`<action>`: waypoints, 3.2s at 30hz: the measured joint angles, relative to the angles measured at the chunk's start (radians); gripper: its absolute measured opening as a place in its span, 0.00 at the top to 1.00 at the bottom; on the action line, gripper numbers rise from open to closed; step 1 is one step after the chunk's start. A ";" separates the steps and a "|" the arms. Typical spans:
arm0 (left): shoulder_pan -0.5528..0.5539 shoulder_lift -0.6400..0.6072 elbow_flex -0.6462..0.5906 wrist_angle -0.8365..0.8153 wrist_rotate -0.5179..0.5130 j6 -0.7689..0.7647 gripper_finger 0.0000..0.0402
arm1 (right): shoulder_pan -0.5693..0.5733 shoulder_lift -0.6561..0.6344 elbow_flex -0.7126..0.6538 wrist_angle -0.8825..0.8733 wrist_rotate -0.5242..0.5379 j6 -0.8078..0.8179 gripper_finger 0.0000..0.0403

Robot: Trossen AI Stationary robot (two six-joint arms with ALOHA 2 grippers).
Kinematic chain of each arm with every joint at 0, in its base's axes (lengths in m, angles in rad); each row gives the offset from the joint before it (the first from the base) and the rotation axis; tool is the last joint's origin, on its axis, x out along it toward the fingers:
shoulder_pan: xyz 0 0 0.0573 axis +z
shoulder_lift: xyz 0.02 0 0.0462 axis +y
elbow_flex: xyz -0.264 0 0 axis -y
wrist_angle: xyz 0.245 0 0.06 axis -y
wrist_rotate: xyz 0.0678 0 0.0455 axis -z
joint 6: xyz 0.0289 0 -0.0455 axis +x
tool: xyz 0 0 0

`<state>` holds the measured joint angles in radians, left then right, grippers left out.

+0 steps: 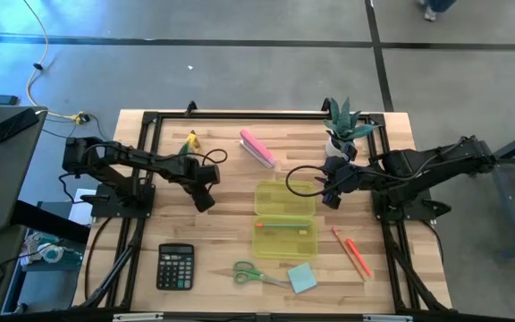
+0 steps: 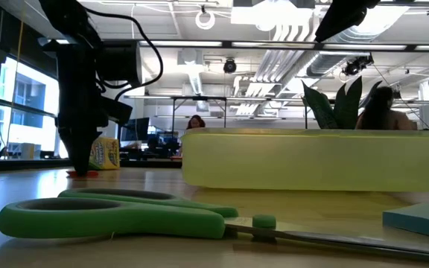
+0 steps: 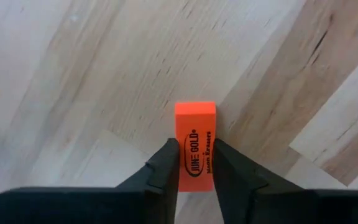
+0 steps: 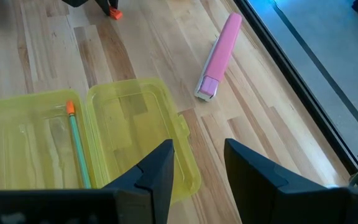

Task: Pack school essentials
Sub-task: Put the orange eraser into the yellow supply box, then put the orange pencil into the yellow supply box

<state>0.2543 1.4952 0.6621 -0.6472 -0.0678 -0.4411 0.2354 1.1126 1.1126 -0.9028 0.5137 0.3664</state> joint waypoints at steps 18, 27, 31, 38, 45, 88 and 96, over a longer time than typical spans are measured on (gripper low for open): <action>0.000 -0.053 -0.005 0.048 -0.018 0.052 0.83 | 0.000 0.000 0.000 0.000 -0.001 0.019 0.67; -0.004 -0.054 -0.004 0.202 0.057 0.097 0.83 | 0.000 0.000 0.000 0.000 -0.001 0.019 0.67; -0.025 -0.055 -0.003 0.335 0.113 0.124 0.83 | 0.000 0.000 0.000 0.000 -0.001 0.019 0.67; -0.102 -0.055 0.039 0.501 0.148 0.162 0.83 | 0.000 0.000 0.000 0.000 -0.001 0.019 0.67; -0.196 -0.055 0.134 0.583 0.114 0.210 0.82 | 0.000 0.000 0.000 0.000 -0.001 0.030 0.67; -0.372 0.360 0.397 0.589 -0.040 0.341 0.60 | 0.000 0.001 0.000 -0.039 -0.014 0.117 0.67; -0.357 0.318 0.476 0.457 -0.015 0.391 0.55 | 0.001 0.001 -0.019 -0.070 -0.022 0.180 0.67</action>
<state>-0.1032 1.8127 1.1385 -0.1905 -0.0832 -0.0498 0.2363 1.1133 1.0940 -0.9730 0.4912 0.5460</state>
